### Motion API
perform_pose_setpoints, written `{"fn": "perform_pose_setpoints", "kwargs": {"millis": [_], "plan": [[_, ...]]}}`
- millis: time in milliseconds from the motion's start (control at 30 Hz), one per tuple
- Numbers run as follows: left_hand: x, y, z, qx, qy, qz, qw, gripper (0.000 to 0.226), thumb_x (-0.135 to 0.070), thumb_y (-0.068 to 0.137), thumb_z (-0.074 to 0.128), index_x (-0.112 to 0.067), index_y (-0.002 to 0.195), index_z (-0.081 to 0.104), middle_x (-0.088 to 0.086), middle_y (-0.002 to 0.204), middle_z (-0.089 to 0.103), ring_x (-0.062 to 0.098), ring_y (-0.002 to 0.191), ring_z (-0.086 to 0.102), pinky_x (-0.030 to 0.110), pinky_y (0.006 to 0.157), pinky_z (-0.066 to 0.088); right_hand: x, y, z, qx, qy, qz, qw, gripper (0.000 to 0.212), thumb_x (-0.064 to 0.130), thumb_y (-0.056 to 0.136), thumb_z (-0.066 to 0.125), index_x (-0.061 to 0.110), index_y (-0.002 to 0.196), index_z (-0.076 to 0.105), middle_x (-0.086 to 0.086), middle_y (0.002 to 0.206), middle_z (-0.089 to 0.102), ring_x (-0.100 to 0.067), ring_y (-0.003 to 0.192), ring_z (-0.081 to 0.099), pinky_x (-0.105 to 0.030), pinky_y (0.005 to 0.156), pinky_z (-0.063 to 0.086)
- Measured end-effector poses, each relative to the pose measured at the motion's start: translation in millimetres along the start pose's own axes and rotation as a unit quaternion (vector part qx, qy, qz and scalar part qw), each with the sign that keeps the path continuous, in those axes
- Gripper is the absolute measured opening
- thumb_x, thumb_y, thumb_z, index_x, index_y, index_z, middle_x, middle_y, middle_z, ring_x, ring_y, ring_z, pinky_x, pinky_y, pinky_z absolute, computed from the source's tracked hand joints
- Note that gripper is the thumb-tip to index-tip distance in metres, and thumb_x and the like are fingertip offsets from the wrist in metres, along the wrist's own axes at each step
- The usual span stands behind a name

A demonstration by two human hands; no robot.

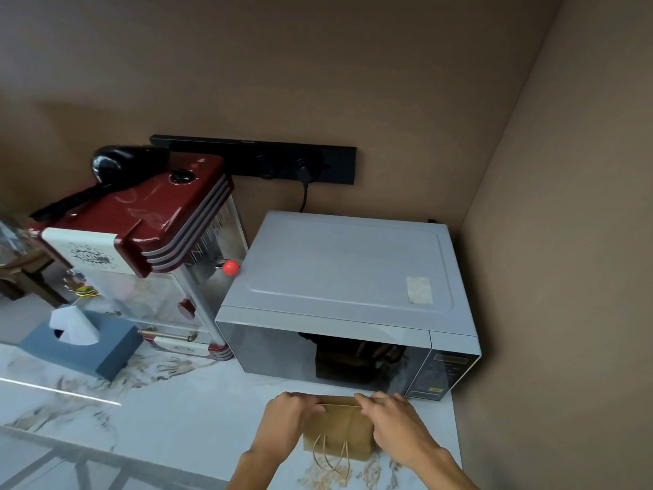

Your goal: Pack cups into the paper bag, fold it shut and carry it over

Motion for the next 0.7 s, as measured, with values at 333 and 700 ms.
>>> {"fn": "perform_pose_setpoints", "kwargs": {"millis": [333,700], "plan": [[7.9,-18.0,-3.6,-0.077,-0.109,-0.024,0.991,0.031,-0.036,0.105,0.037,-0.035,0.114,0.066,-0.009,0.112,0.069,0.007,0.103,0.062,0.02,0.088,0.049,13.7,-15.3,-10.6,-0.06,0.067,-0.008,0.996,0.037,0.03,0.106,0.03,0.028,0.139,0.045,0.006,0.135,0.055,-0.013,0.124,0.047,-0.028,0.102,0.037],[-2.7,-34.7,-26.4,-0.188,-0.084,0.022,0.978,0.033,-0.05,0.101,0.039,-0.041,0.12,0.065,-0.021,0.131,0.06,0.0,0.125,0.051,0.01,0.097,0.039,21.6,-40.8,-63.7,-0.156,0.082,-0.006,0.984,0.042,0.041,0.104,0.032,0.029,0.143,0.044,0.016,0.14,0.048,-0.001,0.13,0.041,-0.021,0.108,0.032]]}}
Point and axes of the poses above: each hand's wrist, its own y-axis towards the middle knuckle, its own z-axis out of the palm, x = y × z, the point moved 8 cm from there along y, towards the middle knuckle
